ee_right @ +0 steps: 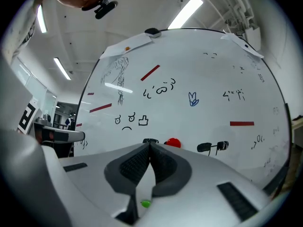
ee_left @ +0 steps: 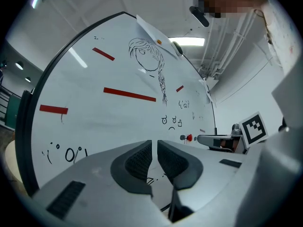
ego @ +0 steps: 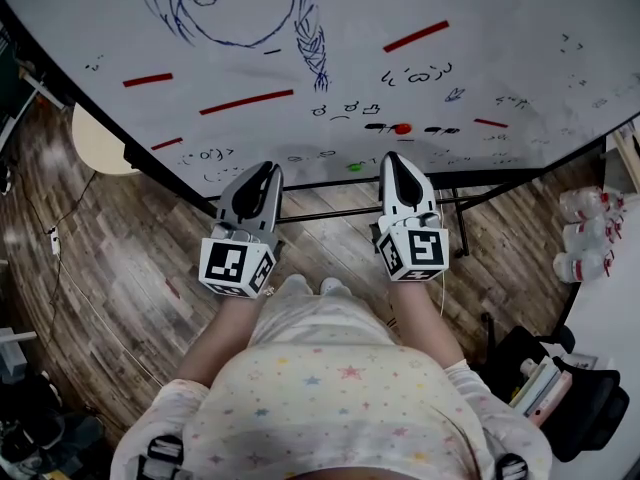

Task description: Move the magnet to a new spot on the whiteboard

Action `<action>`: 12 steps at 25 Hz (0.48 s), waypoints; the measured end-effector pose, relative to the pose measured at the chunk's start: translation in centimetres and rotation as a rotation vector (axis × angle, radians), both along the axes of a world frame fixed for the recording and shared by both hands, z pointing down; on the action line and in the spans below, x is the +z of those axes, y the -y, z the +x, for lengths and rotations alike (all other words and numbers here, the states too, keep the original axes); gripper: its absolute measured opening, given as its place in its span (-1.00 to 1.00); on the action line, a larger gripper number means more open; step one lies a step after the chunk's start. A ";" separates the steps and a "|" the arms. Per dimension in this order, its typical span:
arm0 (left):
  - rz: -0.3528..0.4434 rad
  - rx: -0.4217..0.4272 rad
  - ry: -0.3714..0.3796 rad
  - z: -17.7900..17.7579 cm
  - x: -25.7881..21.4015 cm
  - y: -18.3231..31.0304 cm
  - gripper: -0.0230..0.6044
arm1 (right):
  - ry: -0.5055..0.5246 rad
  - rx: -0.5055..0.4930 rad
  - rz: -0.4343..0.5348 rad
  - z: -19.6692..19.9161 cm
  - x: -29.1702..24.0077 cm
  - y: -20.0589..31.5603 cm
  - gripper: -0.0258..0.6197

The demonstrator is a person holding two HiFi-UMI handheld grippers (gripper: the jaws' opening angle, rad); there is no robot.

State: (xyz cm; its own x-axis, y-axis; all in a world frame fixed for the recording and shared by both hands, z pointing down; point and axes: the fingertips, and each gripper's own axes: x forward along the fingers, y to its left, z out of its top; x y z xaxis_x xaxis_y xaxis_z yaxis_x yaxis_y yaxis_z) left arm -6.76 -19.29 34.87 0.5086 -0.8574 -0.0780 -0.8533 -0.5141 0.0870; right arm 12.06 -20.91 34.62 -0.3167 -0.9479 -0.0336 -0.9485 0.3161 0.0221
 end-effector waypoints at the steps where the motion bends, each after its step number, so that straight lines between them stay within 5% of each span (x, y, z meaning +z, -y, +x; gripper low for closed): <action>1: 0.004 0.001 0.002 0.1 -0.1 0.0 -0.79 | 0.002 0.001 0.003 0.1 -0.2 0.0 -0.92; 12: 0.017 0.002 0.011 0.3 -0.6 0.8 -0.79 | 0.017 -0.006 0.019 0.2 -1.6 -0.1 -0.92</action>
